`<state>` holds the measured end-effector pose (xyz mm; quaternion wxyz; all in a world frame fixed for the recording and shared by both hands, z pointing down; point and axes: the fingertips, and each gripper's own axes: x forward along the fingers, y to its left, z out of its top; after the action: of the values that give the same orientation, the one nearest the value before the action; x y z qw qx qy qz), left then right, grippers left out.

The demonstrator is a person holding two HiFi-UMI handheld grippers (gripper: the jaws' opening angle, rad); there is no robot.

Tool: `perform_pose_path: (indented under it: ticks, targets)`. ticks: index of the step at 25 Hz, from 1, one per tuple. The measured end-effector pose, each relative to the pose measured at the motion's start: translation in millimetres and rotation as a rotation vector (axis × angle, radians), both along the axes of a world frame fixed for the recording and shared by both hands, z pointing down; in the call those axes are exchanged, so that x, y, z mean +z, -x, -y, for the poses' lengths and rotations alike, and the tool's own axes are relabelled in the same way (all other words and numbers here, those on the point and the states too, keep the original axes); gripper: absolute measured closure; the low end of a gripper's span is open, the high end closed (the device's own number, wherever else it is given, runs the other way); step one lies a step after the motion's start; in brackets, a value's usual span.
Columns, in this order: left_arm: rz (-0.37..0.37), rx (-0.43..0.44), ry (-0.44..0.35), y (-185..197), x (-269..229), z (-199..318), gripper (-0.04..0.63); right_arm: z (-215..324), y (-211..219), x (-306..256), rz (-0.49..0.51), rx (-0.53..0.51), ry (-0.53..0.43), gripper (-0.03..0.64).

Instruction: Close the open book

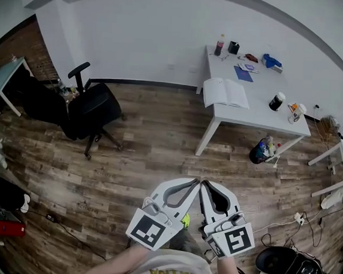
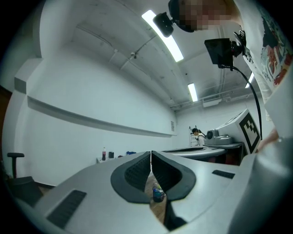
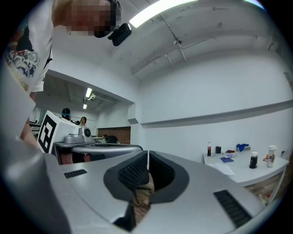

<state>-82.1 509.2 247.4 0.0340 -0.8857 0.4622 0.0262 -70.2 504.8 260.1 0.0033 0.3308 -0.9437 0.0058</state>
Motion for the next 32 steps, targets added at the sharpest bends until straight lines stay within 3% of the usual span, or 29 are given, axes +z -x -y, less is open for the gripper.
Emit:
perform_pose_path:
  ticks: [10,16,32]
  targets:
    - [-0.051,-0.070,-0.008,-43.6,-8.0,94.3,0.577,95.7,-42.9,-2.9,0.008,-0.052,0.009,0.594]
    - [-0.030,-0.085,0.012,-76.7,2.1,137.1,0.577,138.7,-75.7,3.3,0.014,-0.081,0.014,0.594]
    - [-0.056,-0.096,0.027,-104.2,18.2,219.4,0.577,221.2,-104.0,19.5,-0.003,-0.069,0.031,0.594]
